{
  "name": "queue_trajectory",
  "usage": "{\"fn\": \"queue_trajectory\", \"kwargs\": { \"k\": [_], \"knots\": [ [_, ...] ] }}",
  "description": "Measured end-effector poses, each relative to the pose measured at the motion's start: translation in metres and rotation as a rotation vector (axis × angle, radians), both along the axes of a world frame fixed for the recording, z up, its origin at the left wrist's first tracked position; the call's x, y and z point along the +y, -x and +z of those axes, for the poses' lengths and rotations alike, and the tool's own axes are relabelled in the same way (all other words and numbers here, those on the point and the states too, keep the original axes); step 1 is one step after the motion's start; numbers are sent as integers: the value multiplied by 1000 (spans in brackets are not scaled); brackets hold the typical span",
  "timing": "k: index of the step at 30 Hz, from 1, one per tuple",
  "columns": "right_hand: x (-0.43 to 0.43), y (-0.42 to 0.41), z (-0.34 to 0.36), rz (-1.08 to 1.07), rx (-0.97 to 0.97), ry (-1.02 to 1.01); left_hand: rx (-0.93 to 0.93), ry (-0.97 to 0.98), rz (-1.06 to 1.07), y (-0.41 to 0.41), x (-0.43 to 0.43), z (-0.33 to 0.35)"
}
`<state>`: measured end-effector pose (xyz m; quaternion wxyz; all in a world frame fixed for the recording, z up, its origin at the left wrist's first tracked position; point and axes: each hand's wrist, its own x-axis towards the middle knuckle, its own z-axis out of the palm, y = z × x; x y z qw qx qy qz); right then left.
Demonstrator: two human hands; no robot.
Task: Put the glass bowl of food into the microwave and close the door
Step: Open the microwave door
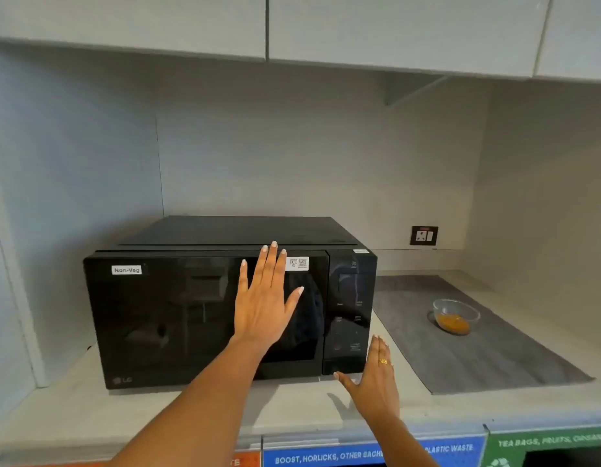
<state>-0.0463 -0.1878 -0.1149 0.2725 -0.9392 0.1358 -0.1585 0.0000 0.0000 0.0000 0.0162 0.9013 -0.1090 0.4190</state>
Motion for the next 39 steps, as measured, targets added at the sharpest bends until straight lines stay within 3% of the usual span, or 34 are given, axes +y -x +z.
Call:
{"fn": "queue_trajectory", "kwargs": {
  "k": [10,17,39],
  "knots": [
    [-2,-45,-22,-40,-51,-393,78,-25,1,-30,-14,1],
    [5,-55,-31,-46,-158,-618,-51,-40,36,-34,-13,-1],
    [6,-49,-28,3,-217,-689,-164,-27,87,-46,-19,-12]
  ]
}}
